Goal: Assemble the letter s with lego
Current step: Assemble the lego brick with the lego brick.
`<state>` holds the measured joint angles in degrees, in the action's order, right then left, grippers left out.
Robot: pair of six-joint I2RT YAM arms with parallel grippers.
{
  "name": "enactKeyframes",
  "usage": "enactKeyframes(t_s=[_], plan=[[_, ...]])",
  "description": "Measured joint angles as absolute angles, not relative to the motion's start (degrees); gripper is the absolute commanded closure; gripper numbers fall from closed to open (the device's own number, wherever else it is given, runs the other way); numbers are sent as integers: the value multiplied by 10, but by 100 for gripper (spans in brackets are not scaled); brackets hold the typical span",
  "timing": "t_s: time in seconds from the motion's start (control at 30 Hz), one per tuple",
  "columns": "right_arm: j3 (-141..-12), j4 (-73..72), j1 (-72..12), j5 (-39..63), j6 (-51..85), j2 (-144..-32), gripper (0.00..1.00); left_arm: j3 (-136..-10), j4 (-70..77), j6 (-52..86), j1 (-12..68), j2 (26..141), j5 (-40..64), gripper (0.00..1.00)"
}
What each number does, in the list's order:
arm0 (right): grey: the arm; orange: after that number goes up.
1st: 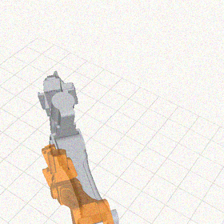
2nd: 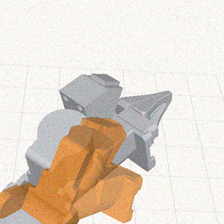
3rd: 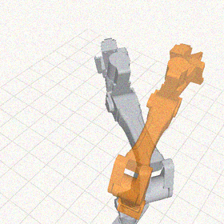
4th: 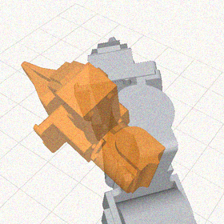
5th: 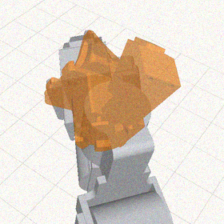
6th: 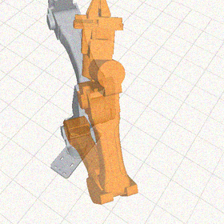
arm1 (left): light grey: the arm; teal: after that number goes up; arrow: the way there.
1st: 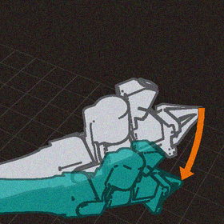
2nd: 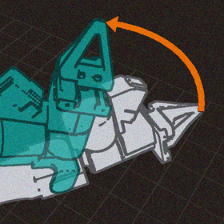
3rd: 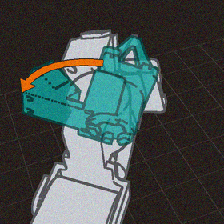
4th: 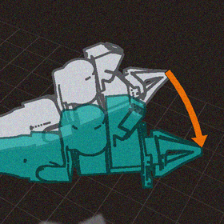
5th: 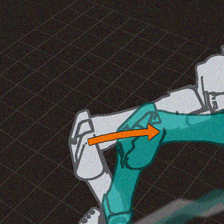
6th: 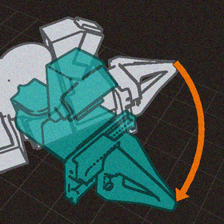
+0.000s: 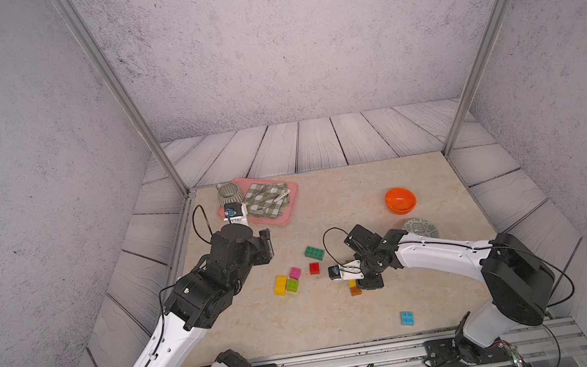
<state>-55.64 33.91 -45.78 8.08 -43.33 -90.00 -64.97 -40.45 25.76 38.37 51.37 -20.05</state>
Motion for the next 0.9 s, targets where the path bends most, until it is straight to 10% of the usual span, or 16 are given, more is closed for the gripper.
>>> enactKeyframes(t_s=[0.9], plan=[[-520, 300, -451, 106, -471, -878, 93, -650, -405, 253, 384, 514, -201, 34]])
